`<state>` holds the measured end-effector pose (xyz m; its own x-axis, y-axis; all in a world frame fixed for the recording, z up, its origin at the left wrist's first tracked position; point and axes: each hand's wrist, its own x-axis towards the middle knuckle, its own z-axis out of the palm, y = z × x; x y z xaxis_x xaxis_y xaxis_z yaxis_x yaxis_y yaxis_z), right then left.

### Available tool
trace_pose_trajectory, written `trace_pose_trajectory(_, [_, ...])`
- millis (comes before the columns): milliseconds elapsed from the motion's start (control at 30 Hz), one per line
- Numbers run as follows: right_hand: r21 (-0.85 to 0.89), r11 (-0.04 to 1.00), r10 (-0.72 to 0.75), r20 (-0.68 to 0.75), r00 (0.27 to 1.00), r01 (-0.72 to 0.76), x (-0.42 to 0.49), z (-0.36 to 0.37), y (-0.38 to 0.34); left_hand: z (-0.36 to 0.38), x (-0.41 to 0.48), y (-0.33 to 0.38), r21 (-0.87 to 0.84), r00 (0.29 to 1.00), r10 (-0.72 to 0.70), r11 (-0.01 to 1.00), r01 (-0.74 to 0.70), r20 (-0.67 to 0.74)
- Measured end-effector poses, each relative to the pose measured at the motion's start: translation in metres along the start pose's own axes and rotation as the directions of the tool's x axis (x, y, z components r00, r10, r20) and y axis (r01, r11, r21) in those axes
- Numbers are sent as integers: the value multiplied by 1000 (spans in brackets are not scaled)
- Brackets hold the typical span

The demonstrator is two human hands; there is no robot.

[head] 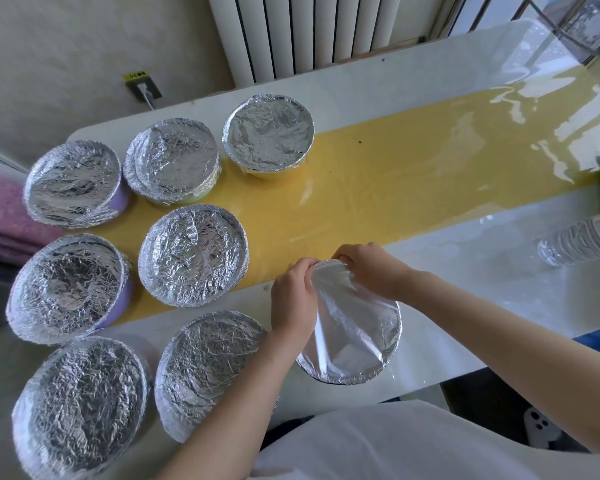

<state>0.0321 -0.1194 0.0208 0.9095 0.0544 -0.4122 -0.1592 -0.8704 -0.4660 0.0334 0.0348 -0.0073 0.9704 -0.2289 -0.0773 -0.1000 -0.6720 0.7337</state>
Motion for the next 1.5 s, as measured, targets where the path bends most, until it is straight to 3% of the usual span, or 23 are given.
trace_pose_trajectory(133, [-142,987,73,-35,997,-77,-8,3,-9,0,-4,0,-6,999,23,1000,-23,-35])
trace_pose_trajectory(367, [-253,966,20,-120,993,-50,-13,12,-6,3,-7,0,-15,998,29,999,-30,-55])
trace_pose_trajectory(633, [-38,999,5,9,1000,-5,-1,3,-1,1,-9,3,-1,992,88,996,-88,-87])
trace_pose_trajectory(967, [9,1000,-10,103,995,9,1,1,0,-2,-3,2,-14,997,72,997,-72,27])
trace_pose_trajectory(1300, [-15,1000,1,89,996,0,5,5,-15,2,-4,1,26,998,33,999,-32,-59])
trace_pose_trajectory(1500, [-10,999,-38,233,972,41,12,-9,-13,4,-7,-2,56,993,79,996,-74,-88])
